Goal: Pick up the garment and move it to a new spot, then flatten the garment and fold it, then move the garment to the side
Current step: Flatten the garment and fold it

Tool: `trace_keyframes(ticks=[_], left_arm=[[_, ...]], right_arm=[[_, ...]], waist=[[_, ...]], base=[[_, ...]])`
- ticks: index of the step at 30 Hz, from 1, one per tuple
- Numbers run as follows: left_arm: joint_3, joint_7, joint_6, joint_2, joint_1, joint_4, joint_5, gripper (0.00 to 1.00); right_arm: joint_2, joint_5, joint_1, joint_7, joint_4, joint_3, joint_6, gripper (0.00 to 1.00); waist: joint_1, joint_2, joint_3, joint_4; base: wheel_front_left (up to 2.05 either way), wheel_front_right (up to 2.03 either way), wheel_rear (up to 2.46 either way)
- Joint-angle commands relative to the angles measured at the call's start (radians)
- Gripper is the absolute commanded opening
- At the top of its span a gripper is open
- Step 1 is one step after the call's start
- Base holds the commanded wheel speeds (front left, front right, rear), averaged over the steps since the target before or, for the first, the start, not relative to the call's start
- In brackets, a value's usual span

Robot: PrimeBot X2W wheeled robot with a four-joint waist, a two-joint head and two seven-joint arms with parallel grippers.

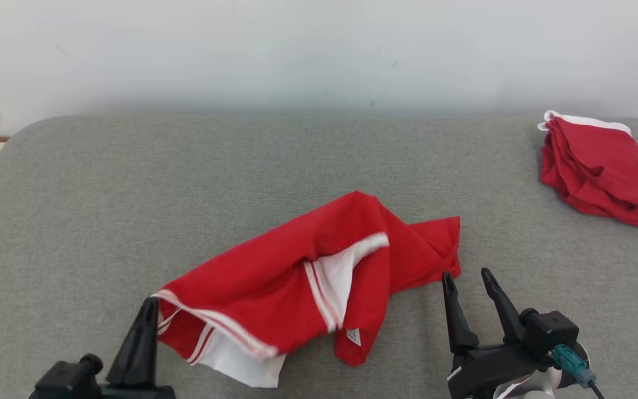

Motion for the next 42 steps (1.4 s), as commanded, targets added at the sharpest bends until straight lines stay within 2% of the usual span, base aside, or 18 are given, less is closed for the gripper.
trace_keyframes(ticks=[1,6,13,14,20,25,33,42], left_arm=[[0.001,-0.016,-0.002,0.013,-0.006,0.040,0.014,0.00],[0.011,-0.047,-0.013,0.000,-0.035,0.121,-0.003,0.00],[0.029,-0.064,-0.015,0.011,-0.065,0.190,0.003,0.00],[0.035,-0.068,-0.008,0.013,-0.079,0.221,0.012,1.00],[0.060,-0.081,0.002,0.001,-0.074,0.269,0.024,1.00],[0.101,-0.081,-0.001,-0.038,-0.030,0.181,0.057,1.00],[0.091,-0.082,-0.043,-0.102,0.048,0.102,0.112,1.00],[-0.008,-0.082,-0.105,-0.133,0.066,0.184,0.126,1.00]], right_arm=[[-0.003,0.005,-0.009,0.000,0.006,0.006,0.000,1.00],[-0.010,0.007,-0.016,0.000,0.011,0.008,0.000,1.00],[-0.012,0.007,-0.016,0.000,0.010,0.008,0.000,1.00],[-0.011,0.009,-0.018,0.000,0.010,0.010,0.000,1.00],[-0.013,0.008,-0.015,0.000,0.004,0.000,0.000,1.00],[-0.015,0.000,-0.004,0.000,-0.007,-0.009,0.000,1.00],[-0.017,0.002,0.001,0.000,-0.008,-0.011,0.000,1.00],[-0.016,0.007,-0.009,0.000,-0.004,0.002,0.000,1.00]], waist=[[0.0001,0.0000,0.004,-0.014],[0.0001,0.0000,0.008,-0.039],[0.0001,0.0000,0.019,-0.069],[0.0001,0.0000,0.023,-0.075],[0.0001,0.0000,0.031,-0.069],[0.0001,0.0000,0.034,-0.039],[0.0001,0.0000,0.031,0.002],[0.0001,0.0000,0.037,0.000]], base=[[0.00,0.00,0.00],[0.00,0.00,0.00],[0.00,0.00,0.00],[0.00,0.00,0.00],[0.00,0.00,0.00],[0.00,0.00,0.00],[0.00,0.00,0.00],[0.00,0.00,0.00]])
